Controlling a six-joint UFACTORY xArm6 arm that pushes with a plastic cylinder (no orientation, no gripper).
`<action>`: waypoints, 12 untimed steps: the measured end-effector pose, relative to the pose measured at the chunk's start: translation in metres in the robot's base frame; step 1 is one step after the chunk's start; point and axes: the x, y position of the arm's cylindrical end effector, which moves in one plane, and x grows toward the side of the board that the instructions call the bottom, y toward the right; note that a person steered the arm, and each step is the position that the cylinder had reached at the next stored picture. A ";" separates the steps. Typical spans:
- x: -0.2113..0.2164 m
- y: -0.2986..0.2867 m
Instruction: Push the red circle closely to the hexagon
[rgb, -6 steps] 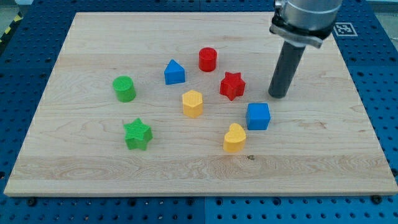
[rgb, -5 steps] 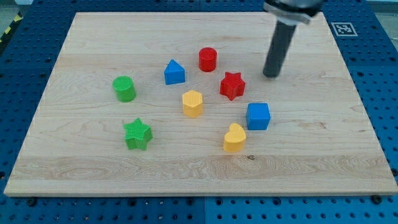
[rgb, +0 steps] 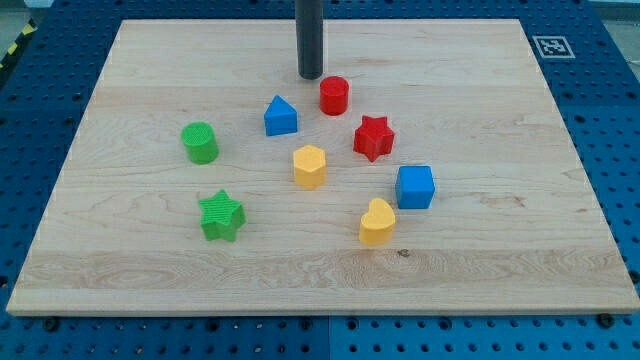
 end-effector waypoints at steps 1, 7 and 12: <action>0.001 0.000; 0.045 0.042; 0.081 -0.007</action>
